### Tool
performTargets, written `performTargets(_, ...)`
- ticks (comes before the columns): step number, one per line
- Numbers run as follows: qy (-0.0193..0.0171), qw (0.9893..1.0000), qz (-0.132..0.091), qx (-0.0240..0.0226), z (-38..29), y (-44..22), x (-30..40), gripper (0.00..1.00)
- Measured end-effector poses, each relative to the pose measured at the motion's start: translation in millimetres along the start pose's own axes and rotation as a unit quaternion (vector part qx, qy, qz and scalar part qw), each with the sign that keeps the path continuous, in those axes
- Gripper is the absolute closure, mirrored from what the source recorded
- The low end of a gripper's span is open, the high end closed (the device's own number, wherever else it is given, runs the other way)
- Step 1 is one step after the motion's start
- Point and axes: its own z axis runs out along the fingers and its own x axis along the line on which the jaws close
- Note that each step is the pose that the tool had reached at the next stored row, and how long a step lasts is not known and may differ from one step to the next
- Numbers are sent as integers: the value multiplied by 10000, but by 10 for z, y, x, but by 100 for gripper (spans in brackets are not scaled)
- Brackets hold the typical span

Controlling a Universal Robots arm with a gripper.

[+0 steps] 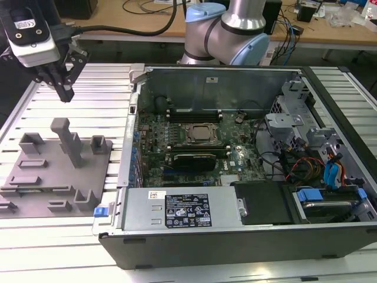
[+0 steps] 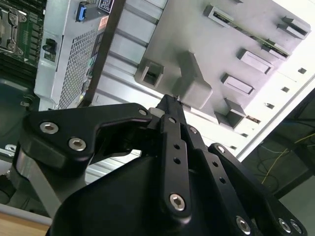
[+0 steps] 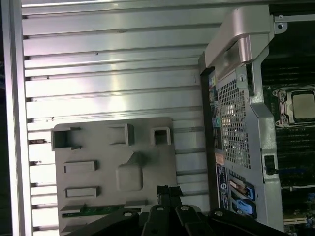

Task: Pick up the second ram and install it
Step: 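Reach for the second ram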

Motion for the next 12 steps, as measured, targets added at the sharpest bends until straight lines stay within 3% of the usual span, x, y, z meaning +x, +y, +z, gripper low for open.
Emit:
performTargets(7, 0, 10000, 0, 0, 12, -14, 172, 89)
performTargets(12, 0, 10000, 0, 0, 19, -20, 256, 89)
